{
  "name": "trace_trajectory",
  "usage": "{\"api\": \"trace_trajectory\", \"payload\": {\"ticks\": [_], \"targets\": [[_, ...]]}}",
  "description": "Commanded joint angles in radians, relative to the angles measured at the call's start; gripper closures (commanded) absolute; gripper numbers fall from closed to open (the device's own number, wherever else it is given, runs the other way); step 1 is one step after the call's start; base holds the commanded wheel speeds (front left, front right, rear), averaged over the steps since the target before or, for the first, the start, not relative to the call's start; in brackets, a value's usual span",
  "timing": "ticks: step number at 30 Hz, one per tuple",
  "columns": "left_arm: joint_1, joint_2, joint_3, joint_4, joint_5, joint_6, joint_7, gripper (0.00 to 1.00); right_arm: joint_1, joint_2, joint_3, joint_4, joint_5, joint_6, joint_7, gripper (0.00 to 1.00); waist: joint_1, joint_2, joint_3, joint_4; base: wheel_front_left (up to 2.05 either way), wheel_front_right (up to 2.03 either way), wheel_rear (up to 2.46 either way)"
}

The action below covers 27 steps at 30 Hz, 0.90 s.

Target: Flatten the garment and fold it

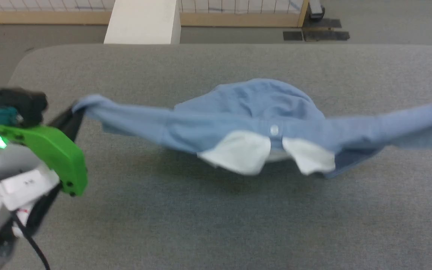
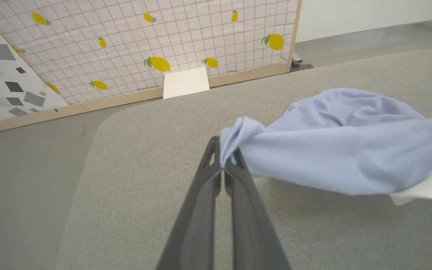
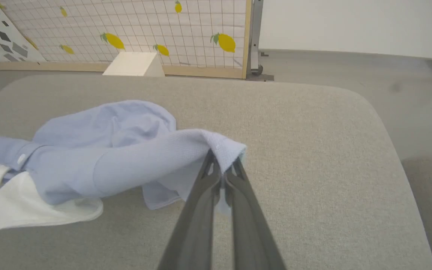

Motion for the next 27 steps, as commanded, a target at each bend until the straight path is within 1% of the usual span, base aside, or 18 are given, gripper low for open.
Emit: {"api": "trace_trajectory", "payload": {"ticks": [1, 5, 11, 16, 20, 23, 27], "targets": [[-0.029, 0.017, 0.021, -0.008, -0.004, -0.005, -0.001, 1.00, -0.040, -0.011, -0.007, -0.008, 0.021, -0.001, 0.008, 1.00, 0.0000, 0.0000, -0.027, -0.015, 0.00, 0.00, 0.00], [-0.107, 0.049, 0.089, -0.041, -0.022, -0.030, -0.005, 1.00, -0.160, -0.054, -0.011, -0.012, 0.084, -0.001, 0.028, 1.00, 0.0000, 0.0000, -0.042, -0.021, 0.00, 0.00, 0.00], [-0.222, 0.077, 0.178, -0.072, -0.055, -0.067, -0.008, 1.00, -0.340, -0.075, -0.011, 0.006, 0.144, -0.001, 0.040, 1.00, 0.0000, 0.0000, -0.039, -0.032, 0.00, 0.00, 0.00], [-0.329, 0.102, 0.232, -0.066, -0.072, -0.109, 0.005, 1.00, -0.489, -0.098, 0.030, 0.038, 0.168, -0.001, 0.029, 1.00, 0.0000, 0.0000, -0.008, -0.046, 0.00, 0.00, 0.00], [-0.438, 0.114, 0.252, -0.026, -0.072, -0.165, 0.023, 1.00, -0.617, -0.126, 0.073, 0.085, 0.179, -0.001, 0.006, 1.00, 0.0000, 0.0000, 0.043, -0.053, 0.00, 0.00, 0.00], [-0.543, 0.099, 0.253, 0.038, -0.078, -0.209, 0.047, 1.00, -0.728, -0.150, 0.109, 0.140, 0.180, -0.001, -0.031, 1.00, 0.0000, 0.0000, 0.106, -0.055, 0.00, 0.00, 0.00], [-0.714, 0.079, 0.220, 0.159, -0.031, -0.286, 0.088, 1.00, -0.884, -0.196, 0.175, 0.218, 0.168, -0.001, -0.089, 1.00, 0.0000, 0.0000, 0.215, -0.056, 0.00, 0.00, 0.00]]}}
